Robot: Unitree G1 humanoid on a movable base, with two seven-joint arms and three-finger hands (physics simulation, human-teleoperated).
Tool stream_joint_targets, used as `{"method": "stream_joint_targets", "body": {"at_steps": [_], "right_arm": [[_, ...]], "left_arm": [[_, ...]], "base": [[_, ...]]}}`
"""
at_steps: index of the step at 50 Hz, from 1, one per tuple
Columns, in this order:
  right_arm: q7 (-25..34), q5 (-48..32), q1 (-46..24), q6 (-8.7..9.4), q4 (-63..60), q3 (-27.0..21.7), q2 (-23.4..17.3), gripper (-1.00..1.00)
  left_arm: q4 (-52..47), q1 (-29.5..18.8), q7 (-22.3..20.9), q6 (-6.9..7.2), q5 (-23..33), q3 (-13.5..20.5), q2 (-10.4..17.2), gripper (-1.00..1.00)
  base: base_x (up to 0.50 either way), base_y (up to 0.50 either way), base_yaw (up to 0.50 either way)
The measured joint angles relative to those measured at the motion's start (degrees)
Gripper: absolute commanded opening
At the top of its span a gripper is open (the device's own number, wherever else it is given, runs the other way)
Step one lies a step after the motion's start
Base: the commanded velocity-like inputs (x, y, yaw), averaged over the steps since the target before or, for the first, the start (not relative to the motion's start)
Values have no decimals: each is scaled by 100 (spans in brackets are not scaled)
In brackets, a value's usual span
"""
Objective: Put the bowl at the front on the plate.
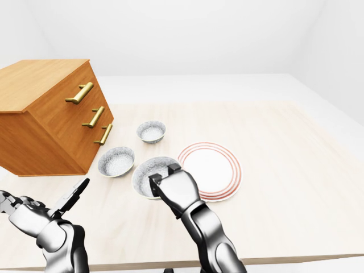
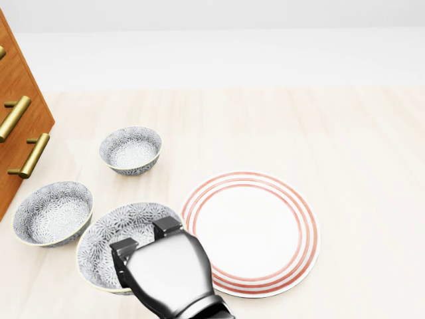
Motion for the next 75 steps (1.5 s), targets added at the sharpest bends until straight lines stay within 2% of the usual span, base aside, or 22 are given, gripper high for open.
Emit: {"method": "stream_joint_targets", "body": {"at_steps": [10,20,27,52,62,75], "right_arm": [[-463,56,305,0,-503,-57,-239,-100],[-1393,846,605,0,-941,-117,-527,-100],[-1789,1198,722,-1,-1036,-96,-678,-100],[-1930,1374,722,-1,-795,35,-761,-100],[-1833,1403,724,-1,-892,-347,-827,-100],[-1544,934,622,-1,-849,-885,-836,-100]], "left_arm": [[16,0,0,-27,3,-6,2,100],[29,4,0,-67,7,-9,-1,100],[42,7,0,-100,10,-13,-4,100],[28,21,0,-112,8,-12,-9,100],[12,17,0,-92,14,-3,-11,100],[8,20,0,-91,22,-4,-13,100]], "base": [[0,0,0],[0,0,0],[0,0,0],[0,0,0],[0,0,0],[0,0,0]]}}
